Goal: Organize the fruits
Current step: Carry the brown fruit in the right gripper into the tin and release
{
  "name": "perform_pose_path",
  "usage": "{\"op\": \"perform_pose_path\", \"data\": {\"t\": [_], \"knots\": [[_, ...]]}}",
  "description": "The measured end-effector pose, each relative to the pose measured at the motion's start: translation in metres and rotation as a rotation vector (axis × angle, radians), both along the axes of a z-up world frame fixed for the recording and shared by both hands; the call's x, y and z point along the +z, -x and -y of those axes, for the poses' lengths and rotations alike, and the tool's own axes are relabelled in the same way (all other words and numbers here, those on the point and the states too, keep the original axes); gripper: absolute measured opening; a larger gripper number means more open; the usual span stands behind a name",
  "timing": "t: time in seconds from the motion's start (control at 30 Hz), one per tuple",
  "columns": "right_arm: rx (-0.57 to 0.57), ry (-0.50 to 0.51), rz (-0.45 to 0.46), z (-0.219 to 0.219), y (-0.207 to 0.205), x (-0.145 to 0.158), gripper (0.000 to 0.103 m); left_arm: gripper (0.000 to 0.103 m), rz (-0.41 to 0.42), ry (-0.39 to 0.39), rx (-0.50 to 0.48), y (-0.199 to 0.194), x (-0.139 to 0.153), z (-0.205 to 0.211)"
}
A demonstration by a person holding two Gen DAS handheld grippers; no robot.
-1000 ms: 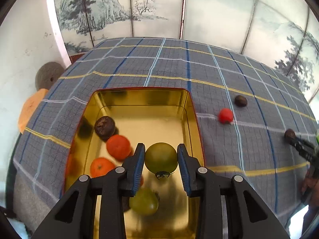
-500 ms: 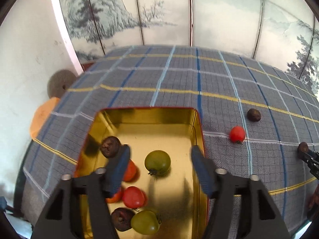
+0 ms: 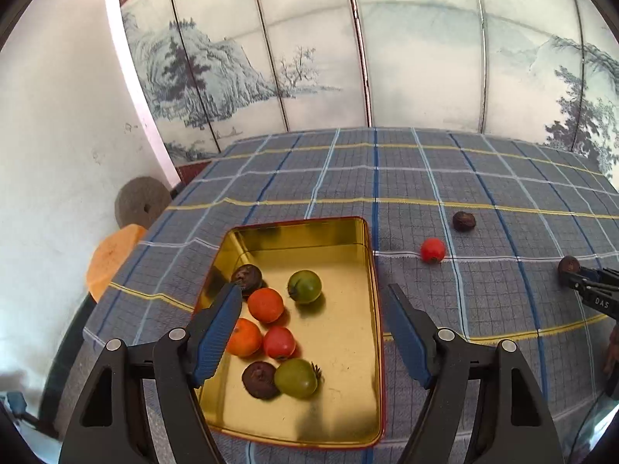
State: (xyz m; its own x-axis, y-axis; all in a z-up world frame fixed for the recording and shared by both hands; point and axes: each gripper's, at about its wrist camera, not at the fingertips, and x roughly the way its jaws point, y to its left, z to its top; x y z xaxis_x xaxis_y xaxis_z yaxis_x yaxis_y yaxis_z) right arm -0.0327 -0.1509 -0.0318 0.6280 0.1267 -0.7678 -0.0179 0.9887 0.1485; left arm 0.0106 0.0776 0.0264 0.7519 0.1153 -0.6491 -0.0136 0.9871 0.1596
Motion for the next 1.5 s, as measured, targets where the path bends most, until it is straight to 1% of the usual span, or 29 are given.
{"op": "perform_pose_path", "data": {"t": [0.13, 0.33, 0.5, 0.6, 0.73, 0.83, 0.93, 1.03, 1.3, 1.5], "knots": [[0.030, -0.010, 0.006, -0.016, 0.011, 0.006, 0.034, 0.076, 0.007, 0.005, 0.000, 0.013, 0.000, -0.003], [0.117, -0.037, 0.045, -0.056, 0.019, 0.030, 0.034, 0.076, -0.008, 0.026, 0.009, 0.022, -0.006, -0.012], [0.260, -0.071, 0.084, -0.113, 0.021, 0.056, 0.034, 0.076, -0.004, 0.001, 0.035, 0.028, -0.011, -0.021], [0.368, -0.094, 0.109, -0.150, 0.019, 0.072, 0.034, 0.076, -0.005, -0.002, 0.051, 0.030, -0.014, -0.029], [0.480, -0.073, 0.121, -0.199, 0.010, 0.084, 0.034, 0.076, -0.007, -0.002, 0.074, 0.031, -0.016, -0.039], [0.534, -0.057, 0.112, -0.227, 0.000, 0.084, 0.034, 0.076, -0.013, 0.006, 0.092, 0.032, -0.019, -0.049], [0.575, -0.038, 0.086, -0.253, -0.009, 0.075, 0.034, 0.076, -0.021, 0.008, 0.111, 0.034, -0.023, -0.059], [0.597, -0.027, 0.062, -0.269, -0.017, 0.067, 0.034, 0.076, -0.028, 0.010, 0.127, 0.035, -0.026, -0.069], [0.617, -0.005, 0.022, -0.289, -0.025, 0.051, 0.034, 0.076, -0.045, 0.026, 0.156, 0.034, -0.034, -0.088], [0.621, 0.009, 0.002, -0.297, -0.026, 0.044, 0.035, 0.076, -0.049, 0.027, 0.163, 0.036, -0.039, -0.092]]}}
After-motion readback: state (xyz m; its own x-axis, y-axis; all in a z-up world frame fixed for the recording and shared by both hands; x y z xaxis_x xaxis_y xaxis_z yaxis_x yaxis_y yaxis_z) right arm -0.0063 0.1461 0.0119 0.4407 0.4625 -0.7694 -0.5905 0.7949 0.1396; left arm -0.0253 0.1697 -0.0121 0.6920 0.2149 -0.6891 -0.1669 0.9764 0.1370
